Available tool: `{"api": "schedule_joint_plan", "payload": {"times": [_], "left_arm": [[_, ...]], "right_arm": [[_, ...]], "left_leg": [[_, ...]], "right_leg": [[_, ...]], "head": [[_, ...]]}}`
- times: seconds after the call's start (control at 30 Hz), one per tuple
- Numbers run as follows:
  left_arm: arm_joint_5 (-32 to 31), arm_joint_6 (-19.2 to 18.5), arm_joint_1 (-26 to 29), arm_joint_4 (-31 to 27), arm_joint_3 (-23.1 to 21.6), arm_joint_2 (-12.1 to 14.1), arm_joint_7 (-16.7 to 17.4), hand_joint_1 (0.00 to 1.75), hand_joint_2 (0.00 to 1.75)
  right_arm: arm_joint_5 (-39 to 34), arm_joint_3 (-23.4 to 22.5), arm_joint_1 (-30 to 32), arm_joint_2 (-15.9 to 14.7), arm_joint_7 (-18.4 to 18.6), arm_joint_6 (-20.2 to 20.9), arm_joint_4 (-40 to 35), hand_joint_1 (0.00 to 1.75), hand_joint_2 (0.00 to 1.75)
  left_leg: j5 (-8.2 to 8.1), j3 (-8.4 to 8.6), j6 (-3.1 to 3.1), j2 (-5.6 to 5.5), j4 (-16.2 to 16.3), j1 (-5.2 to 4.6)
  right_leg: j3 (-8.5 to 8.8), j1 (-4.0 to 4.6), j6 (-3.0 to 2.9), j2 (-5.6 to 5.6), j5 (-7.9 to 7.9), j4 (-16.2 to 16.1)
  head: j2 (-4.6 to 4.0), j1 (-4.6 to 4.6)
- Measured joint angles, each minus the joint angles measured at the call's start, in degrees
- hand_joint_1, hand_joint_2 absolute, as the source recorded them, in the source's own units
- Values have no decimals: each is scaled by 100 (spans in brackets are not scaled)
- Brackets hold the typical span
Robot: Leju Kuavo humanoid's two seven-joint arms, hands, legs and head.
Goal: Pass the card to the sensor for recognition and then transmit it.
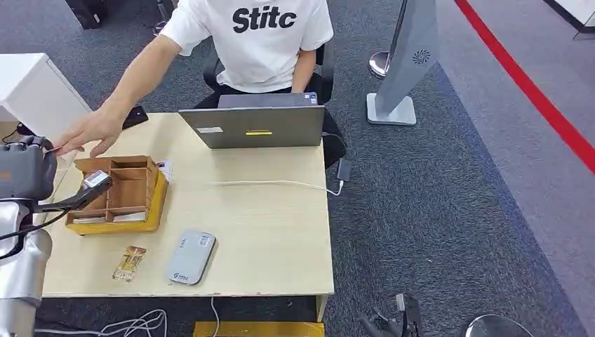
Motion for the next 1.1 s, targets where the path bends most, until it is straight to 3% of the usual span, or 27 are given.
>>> {"api": "schedule_joint_plan", "payload": {"times": [1.0, 1.1], "left_arm": [[96, 229, 135, -68, 0, -87, -26, 0, 175], [296, 370, 250, -261, 7, -127, -180, 0, 175]], "right_arm": [[-15, -2, 3, 0, 0, -11, 0, 0, 175], [-28, -2, 5, 0, -2, -24, 0, 0, 175]], "left_leg": [[0, -2, 0, -2, 0, 0], [0, -2, 0, -2, 0, 0]], "right_leg": [[0, 0, 0, -3, 0, 0], [0, -1, 0, -3, 0, 0]], "head": [[0, 0], [0, 0]]}}
